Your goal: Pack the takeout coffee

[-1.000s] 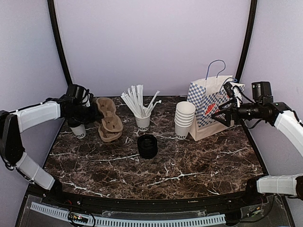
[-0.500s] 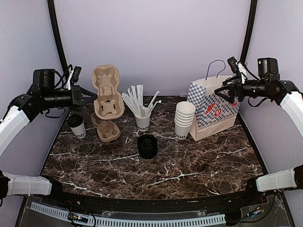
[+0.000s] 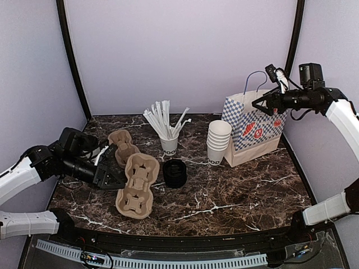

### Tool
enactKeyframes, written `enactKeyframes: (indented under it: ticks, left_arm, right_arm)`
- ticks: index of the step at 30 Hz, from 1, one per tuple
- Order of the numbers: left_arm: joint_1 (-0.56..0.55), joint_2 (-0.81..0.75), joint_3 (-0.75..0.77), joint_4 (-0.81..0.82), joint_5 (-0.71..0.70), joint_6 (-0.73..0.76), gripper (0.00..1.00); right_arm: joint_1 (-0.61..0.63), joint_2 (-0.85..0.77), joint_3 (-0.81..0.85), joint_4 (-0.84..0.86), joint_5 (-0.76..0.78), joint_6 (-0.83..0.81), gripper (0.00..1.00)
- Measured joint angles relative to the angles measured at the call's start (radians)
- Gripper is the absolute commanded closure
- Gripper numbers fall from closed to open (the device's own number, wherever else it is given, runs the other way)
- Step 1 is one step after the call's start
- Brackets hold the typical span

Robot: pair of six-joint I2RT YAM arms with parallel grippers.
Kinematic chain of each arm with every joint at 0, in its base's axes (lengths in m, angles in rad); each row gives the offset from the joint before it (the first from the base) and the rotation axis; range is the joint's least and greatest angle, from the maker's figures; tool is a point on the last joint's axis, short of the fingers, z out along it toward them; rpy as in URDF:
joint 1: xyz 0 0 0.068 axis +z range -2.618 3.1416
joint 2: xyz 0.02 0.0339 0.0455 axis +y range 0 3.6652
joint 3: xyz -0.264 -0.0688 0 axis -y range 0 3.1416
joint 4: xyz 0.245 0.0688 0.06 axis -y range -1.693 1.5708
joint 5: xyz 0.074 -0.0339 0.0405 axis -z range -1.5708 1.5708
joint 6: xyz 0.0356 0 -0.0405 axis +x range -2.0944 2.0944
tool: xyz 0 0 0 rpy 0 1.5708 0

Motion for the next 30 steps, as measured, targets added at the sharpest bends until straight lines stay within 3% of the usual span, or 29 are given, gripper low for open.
enactKeyframes:
  ticks: [4, 6, 8, 10, 14, 20, 24, 30]
  left_arm:
    - [-0.028, 0.040, -0.132, 0.068, 0.000, -0.052, 0.97]
    - [-0.034, 0.084, -0.163, 0.097, -0.011, -0.065, 0.61]
    - [-0.037, 0.130, -0.167, 0.110, -0.032, -0.066, 0.40]
    - [-0.037, 0.170, -0.159, 0.111, -0.070, -0.058, 0.28]
    - [-0.037, 0.219, -0.040, 0.012, -0.177, -0.010, 0.22]
    - [-0.037, 0.234, 0.229, -0.076, -0.339, 0.081, 0.21]
    - [-0.037, 0.239, 0.254, -0.074, -0.379, 0.090, 0.21]
    - [-0.037, 0.229, 0.211, -0.060, -0.395, 0.082, 0.21]
  right_arm:
    - [0.000, 0.002, 0.000, 0.001, 0.003, 0.008, 0.10]
    - [0.000, -0.001, -0.006, 0.003, 0.003, 0.007, 0.10]
    - [0.006, -0.003, -0.016, -0.002, 0.008, -0.008, 0.12]
    - [0.031, 0.001, -0.016, -0.026, 0.040, -0.043, 0.15]
    - [0.167, 0.059, 0.044, -0.109, 0.157, -0.140, 0.22]
    - [0.356, 0.267, 0.234, -0.199, 0.353, -0.232, 0.33]
    - [0.414, 0.433, 0.346, -0.237, 0.465, -0.246, 0.33]
    - [0.433, 0.525, 0.365, -0.299, 0.534, -0.252, 0.34]
